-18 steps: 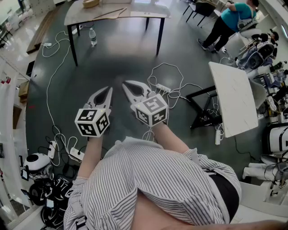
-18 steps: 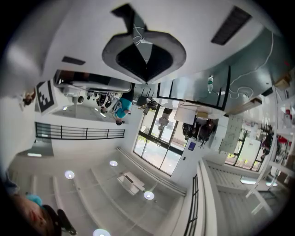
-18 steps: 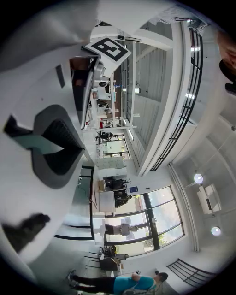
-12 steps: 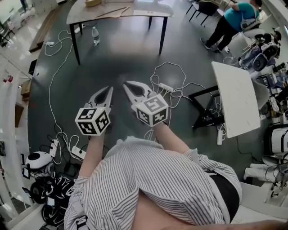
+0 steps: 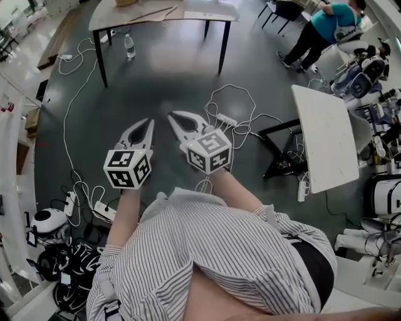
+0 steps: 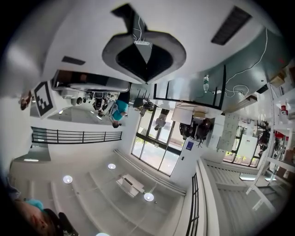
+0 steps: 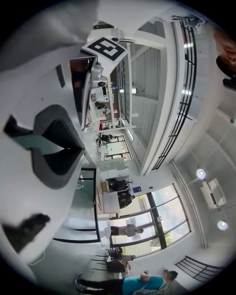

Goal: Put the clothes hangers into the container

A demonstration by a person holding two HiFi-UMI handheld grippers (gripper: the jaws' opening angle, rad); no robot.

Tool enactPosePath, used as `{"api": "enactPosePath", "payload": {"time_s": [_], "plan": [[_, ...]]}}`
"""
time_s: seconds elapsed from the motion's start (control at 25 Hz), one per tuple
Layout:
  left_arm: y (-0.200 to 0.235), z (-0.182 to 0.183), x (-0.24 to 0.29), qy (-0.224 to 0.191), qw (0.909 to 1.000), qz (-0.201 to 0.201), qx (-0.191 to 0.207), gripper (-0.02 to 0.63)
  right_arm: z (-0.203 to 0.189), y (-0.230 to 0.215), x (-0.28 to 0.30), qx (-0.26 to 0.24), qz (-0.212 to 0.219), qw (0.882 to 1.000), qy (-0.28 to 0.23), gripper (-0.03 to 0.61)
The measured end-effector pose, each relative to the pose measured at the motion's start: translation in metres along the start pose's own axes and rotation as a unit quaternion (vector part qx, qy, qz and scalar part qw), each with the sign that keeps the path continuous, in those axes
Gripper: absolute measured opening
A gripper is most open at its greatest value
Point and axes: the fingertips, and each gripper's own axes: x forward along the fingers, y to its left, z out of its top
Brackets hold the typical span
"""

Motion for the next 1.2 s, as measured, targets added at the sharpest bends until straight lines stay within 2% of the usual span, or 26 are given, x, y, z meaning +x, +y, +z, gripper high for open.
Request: {"api": "enactPosePath", "payload": {"time_s": [0.28,0.48,0.84,1.04,1.2], "plan": [[-0.003,-0.019,0.007,0.006,0.9996,0.020,-0.020,0.011,-0.013,-0.007,-0.010,0.005,0.019,1.000,0.010,0.015],[-0.006,-0.028,0.013,0.006,0.9990,0.030,-0.031,0.011,-0.028,-0.008,-0.008,0.018,0.050,0.998,0.026,0.015],[0.032,-0.015,0.057,0.014,0.9988,0.027,-0.038,0.011,-0.014,-0.049,0.042,0.033,0.026,0.999,0.016,0.015],[0.080,0.020,0.106,0.006,0.9994,0.011,-0.032,0.011,0.018,-0.081,0.103,0.009,0.016,1.000,0.006,0.015],[0.124,0.057,0.143,0.002,0.9997,0.000,-0.022,0.011,0.043,-0.106,0.155,0.018,-0.005,1.000,-0.009,0.014]]}}
